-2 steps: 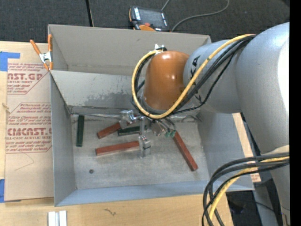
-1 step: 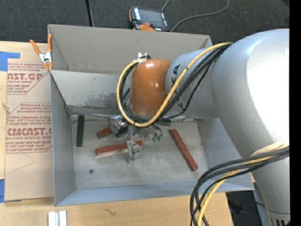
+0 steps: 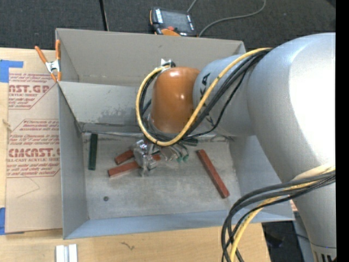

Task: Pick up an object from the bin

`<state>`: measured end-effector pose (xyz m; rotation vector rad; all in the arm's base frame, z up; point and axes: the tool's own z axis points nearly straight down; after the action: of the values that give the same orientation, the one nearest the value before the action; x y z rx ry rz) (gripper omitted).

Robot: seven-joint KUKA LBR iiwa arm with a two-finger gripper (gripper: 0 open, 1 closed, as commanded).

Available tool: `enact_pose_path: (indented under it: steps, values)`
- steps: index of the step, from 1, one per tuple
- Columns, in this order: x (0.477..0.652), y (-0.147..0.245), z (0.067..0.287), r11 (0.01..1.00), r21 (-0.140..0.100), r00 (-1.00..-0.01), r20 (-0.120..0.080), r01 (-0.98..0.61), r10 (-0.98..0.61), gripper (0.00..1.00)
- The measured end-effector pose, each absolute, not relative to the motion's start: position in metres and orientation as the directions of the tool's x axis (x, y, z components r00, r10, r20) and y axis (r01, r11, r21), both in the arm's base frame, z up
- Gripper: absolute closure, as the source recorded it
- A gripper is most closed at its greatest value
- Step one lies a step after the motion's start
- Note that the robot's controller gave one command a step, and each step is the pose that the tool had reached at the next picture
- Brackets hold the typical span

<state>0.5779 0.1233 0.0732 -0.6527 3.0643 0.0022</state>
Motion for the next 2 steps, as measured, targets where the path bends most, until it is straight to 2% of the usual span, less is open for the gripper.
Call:
enact_pose_path:
  steps: [1, 2]
  values:
    - [0.5759, 0.1226, 0.0703, 0.913, 0.000, -0.913, -0.002, -0.408, -0.408, 0.00]
    - [0.5784, 0.1238, 0.0731, 0.913, -0.001, -0.913, -0.012, -0.408, -0.408, 1.00]
